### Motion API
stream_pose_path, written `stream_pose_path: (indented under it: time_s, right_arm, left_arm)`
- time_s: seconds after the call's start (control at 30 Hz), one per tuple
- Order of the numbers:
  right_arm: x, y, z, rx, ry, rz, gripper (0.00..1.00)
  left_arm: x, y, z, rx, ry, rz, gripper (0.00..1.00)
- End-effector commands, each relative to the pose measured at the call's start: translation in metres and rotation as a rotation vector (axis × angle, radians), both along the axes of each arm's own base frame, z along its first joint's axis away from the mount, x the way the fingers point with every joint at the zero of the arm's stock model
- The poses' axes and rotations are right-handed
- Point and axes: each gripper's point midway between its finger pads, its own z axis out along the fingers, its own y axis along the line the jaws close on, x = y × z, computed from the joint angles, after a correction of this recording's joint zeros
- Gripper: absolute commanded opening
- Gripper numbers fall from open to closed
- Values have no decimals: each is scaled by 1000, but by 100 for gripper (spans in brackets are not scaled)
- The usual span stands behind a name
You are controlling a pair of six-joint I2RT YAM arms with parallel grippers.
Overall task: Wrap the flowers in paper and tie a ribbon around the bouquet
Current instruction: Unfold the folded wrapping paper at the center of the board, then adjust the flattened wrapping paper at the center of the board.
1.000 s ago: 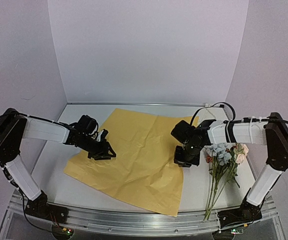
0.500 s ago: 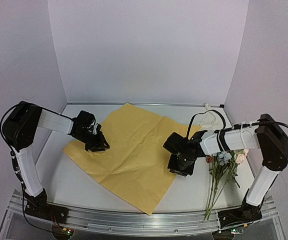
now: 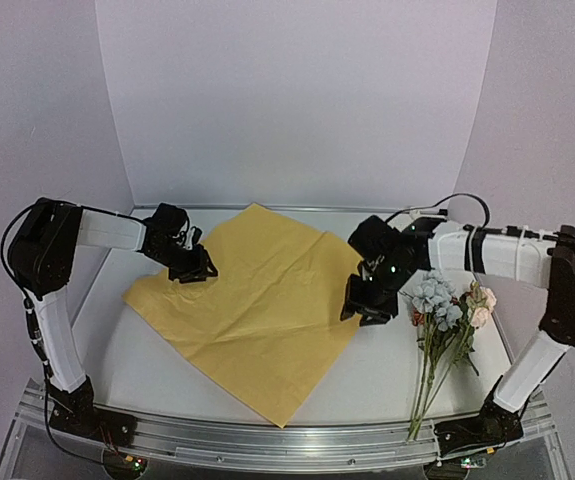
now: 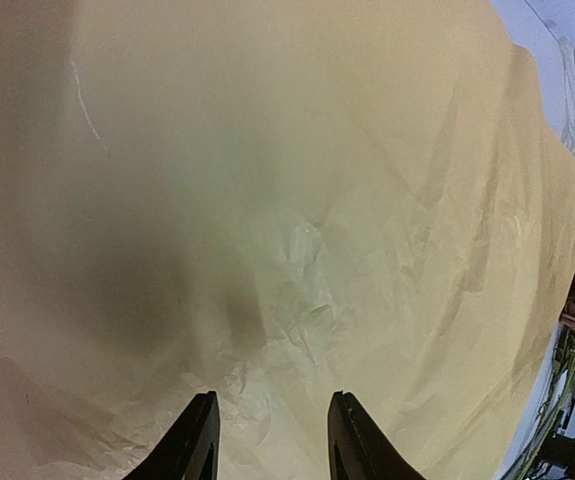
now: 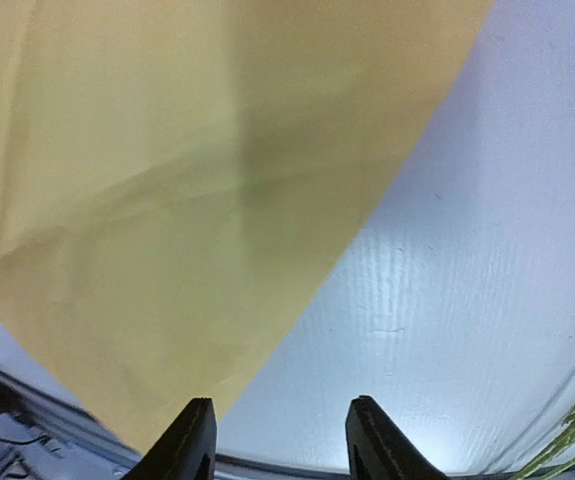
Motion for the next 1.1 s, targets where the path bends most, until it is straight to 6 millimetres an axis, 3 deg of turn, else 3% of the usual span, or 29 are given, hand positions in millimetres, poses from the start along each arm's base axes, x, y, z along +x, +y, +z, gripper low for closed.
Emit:
stream_pose_path:
  time_s: [0.0, 0.07, 0.13, 0.3, 0.43, 0.57, 0.8, 1.07]
  right_arm:
    - [44, 16, 20, 112, 57, 52, 41]
    - [63, 14, 12, 91, 44, 61, 39]
    - [81, 14, 5, 79, 30, 69, 37]
    - [120, 13, -17, 56, 6, 50, 34]
    - [134, 11, -38, 35, 20, -24, 31]
    - [129, 4, -57, 13, 9, -106, 26]
    - [95, -3, -84, -14, 47, -157, 26]
    - [57, -7, -95, -49, 77, -184, 24]
  left_arm:
    - [11, -6, 39, -46, -75, 1, 39]
    - [3, -5, 51, -77, -82, 34, 40]
    - [-11, 2, 49, -95, -56, 88, 40]
    - [-48, 28, 32, -79, -4, 214, 38]
    - [-64, 50, 15, -35, 20, 305, 35]
    - [-69, 65, 5, -3, 36, 367, 32]
    - [-66, 99, -17, 66, 77, 469, 28]
    - [-71, 122, -32, 113, 109, 514, 28]
